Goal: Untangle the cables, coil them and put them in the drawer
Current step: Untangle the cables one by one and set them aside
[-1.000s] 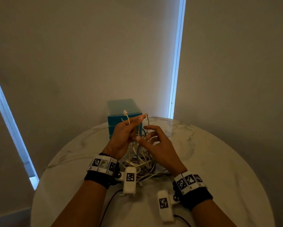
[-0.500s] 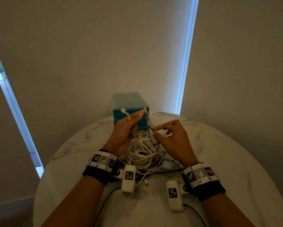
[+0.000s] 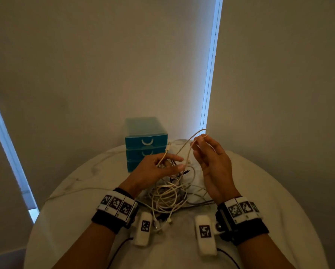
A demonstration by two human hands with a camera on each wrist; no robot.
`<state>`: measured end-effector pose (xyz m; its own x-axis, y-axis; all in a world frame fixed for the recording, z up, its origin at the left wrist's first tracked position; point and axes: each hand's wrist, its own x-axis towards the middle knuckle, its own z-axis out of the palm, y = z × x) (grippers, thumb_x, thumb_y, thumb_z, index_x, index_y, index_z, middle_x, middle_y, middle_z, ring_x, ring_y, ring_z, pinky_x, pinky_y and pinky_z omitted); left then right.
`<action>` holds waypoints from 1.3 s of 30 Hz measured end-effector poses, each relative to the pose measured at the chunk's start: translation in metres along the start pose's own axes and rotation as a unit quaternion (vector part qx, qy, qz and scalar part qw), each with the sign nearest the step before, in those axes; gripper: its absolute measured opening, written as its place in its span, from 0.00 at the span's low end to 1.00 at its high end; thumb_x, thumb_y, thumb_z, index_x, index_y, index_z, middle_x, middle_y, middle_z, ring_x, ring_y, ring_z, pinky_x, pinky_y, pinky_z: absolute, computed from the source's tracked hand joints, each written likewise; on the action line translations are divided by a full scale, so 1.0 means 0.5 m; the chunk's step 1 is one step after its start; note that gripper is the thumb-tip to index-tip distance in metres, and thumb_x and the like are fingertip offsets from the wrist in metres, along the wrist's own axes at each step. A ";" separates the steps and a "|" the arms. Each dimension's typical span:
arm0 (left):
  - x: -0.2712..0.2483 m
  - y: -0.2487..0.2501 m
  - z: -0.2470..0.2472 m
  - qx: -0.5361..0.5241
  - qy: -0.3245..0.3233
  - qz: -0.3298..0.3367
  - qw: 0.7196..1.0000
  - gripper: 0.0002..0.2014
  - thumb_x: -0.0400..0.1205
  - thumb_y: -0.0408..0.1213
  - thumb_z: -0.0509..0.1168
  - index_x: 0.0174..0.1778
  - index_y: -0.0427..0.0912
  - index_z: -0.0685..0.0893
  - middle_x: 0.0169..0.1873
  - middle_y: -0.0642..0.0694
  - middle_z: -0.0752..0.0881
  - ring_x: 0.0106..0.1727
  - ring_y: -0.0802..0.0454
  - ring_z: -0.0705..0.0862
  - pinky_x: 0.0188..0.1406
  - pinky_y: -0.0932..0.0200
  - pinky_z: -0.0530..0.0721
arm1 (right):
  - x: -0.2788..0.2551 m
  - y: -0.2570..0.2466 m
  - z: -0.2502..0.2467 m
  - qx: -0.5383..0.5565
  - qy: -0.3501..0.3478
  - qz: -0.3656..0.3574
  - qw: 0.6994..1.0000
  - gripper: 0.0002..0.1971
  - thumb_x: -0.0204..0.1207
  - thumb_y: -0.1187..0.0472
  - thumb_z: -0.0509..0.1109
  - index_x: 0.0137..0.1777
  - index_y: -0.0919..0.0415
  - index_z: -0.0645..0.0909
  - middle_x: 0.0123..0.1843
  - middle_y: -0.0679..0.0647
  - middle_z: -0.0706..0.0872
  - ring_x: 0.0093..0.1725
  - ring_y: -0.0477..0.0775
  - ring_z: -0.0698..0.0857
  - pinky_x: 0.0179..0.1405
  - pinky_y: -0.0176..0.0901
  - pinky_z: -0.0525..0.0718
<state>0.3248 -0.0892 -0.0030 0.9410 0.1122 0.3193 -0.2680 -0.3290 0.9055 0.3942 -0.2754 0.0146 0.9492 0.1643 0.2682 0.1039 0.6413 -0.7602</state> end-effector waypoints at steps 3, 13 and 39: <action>-0.006 0.014 0.009 0.018 0.008 0.018 1.000 0.09 0.80 0.45 0.81 0.51 0.46 0.98 0.48 0.52 0.97 0.54 0.59 0.93 0.51 0.74 0.85 | -0.010 0.004 0.012 0.004 -0.019 -0.008 1.000 0.13 0.85 0.65 0.76 0.68 0.65 0.88 0.60 0.60 0.95 0.59 0.54 0.95 0.57 0.41 0.93; -0.012 0.018 -0.002 0.037 0.000 0.043 0.998 0.07 0.80 0.42 0.81 0.51 0.44 0.98 0.47 0.51 0.97 0.55 0.55 0.94 0.62 0.62 0.88 | -0.017 0.021 0.012 0.008 -0.050 0.021 0.999 0.17 0.84 0.64 0.76 0.71 0.65 0.82 0.63 0.63 0.94 0.64 0.59 0.94 0.63 0.47 0.93; -0.005 0.029 -0.018 -0.160 0.168 0.057 0.971 0.10 0.81 0.36 0.79 0.56 0.38 0.95 0.53 0.45 0.96 0.60 0.49 0.94 0.62 0.58 0.91 | -0.043 0.082 0.013 -0.400 -0.203 -0.069 0.891 0.05 0.80 0.53 0.82 0.53 0.48 0.96 0.50 0.42 0.96 0.51 0.44 0.93 0.56 0.39 0.90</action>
<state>0.3169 -0.0856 0.0118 0.7952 0.4099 0.4469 -0.4673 -0.0556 0.8824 0.3760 -0.2477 -0.0185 0.7426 0.4860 0.4607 0.5439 -0.0363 -0.8384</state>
